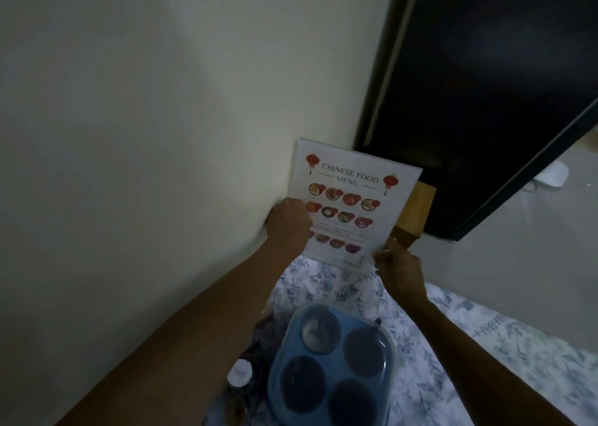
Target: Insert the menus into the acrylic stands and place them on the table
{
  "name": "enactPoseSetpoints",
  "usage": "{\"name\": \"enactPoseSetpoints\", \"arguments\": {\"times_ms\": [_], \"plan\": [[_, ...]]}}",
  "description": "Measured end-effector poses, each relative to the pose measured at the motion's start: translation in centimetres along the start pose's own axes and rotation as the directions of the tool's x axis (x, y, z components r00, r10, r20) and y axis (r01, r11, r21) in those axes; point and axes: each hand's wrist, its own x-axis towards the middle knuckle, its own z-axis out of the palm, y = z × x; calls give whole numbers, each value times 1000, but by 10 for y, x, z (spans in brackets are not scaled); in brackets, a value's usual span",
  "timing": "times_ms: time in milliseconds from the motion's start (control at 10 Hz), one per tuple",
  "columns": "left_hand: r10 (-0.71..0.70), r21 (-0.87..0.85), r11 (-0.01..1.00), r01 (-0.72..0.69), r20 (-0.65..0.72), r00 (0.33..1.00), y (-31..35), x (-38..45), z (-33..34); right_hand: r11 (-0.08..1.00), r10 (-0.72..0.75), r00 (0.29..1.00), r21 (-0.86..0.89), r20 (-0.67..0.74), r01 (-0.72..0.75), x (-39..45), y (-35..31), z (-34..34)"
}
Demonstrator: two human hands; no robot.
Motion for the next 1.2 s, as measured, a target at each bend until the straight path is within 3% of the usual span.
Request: {"name": "enactPoseSetpoints", "arguments": {"times_ms": [300,600,800,1000,1200], "plan": [[91,187,978,-89,-4,996,-1,-7,-2,999,-44,998,-5,52,44,2,-3,-1],[91,133,987,-88,-12,996,-1,-15,-9,999,16,989,33,147,-21,2,-1,-3],[109,92,990,-108,-13,994,3,-26,-16,992,-18,967,-115,254,48,3,-4,-12],[110,52,993,-109,-28,993,7,-43,-33,987,-23,971,-148,239,60,-8,-16,-26],[145,13,989,-144,-61,988,26,-74,-48,864,-157,957,-435,244,253,-30,-21,-54]]}}
